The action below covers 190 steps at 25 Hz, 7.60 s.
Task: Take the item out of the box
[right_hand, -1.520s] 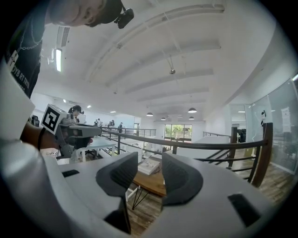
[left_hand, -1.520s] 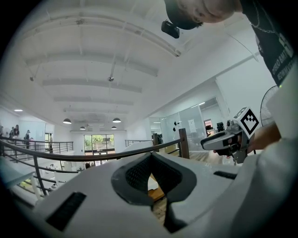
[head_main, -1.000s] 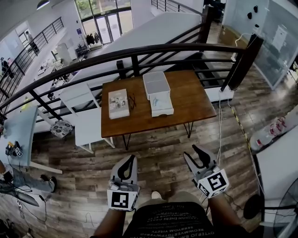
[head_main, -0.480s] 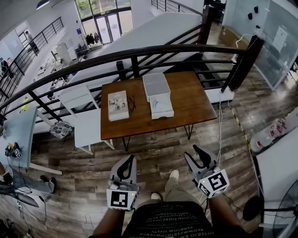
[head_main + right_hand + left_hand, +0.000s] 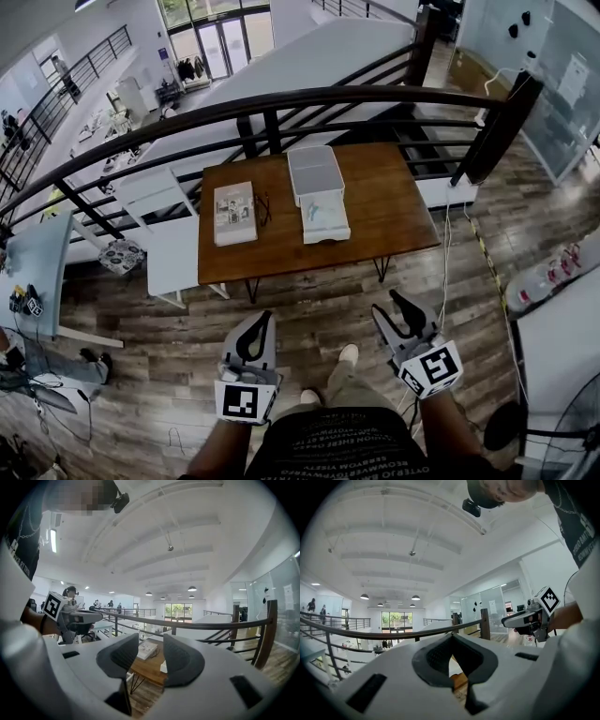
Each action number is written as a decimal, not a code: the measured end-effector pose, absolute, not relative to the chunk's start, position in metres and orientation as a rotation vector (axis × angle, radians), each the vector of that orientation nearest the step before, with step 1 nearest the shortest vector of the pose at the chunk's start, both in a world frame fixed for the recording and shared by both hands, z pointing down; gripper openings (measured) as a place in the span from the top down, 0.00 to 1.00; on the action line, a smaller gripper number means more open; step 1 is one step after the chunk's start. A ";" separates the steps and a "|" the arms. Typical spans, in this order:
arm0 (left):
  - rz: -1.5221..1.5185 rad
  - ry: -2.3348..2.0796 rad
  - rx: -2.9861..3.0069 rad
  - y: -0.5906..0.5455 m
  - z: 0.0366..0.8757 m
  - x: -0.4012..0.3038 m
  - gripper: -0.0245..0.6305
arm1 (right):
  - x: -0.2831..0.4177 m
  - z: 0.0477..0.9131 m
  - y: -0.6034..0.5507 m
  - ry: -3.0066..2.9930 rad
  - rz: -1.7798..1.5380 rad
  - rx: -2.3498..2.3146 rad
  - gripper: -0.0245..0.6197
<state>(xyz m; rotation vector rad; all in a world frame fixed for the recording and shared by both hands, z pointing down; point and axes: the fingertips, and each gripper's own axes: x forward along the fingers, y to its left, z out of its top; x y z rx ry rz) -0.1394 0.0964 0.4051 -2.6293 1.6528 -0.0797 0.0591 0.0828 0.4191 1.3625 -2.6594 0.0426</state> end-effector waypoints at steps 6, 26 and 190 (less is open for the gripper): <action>-0.085 1.666 -2.627 0.068 0.409 -0.133 0.96 | 0.062 0.424 0.054 -2.662 0.052 1.335 0.71; -0.097 1.699 -2.672 -0.006 0.435 -0.110 0.96 | 0.074 0.438 -0.019 -2.651 0.078 1.284 0.71; -0.154 1.787 -2.569 -0.294 0.419 -0.156 0.96 | 0.004 0.665 -0.348 -2.443 0.447 0.952 0.91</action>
